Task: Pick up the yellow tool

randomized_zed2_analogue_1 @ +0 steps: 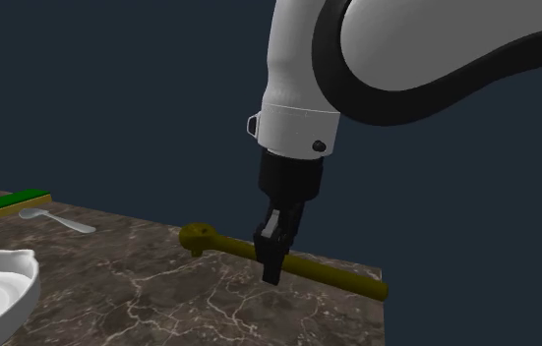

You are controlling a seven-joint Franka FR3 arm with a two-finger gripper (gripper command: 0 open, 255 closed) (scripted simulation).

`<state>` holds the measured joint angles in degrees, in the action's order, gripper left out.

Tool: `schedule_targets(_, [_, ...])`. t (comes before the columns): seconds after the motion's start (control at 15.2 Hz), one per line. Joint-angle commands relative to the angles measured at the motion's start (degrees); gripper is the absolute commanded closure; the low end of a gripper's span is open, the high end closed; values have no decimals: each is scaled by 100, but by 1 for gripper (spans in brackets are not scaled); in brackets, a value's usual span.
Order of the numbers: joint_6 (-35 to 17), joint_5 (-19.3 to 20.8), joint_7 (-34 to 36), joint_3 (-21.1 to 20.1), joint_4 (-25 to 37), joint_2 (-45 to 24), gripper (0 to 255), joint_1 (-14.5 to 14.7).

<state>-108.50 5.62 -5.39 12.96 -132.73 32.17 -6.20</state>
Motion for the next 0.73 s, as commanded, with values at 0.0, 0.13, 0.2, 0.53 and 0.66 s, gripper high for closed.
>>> schedule_targets(0.0, [28,-13,6,-9,-30,-11,255,8])
schedule_targets(0.13, [49,-23,11,-10,42,-64,255,22])
schedule_targets(0.2, [126,-27,11,-16,119,-64,255,25])
schedule_targets(0.53, [504,-52,10,-44,525,-92,255,40])
schedule_targets(0.66, [654,-62,8,-53,694,-111,255,47])
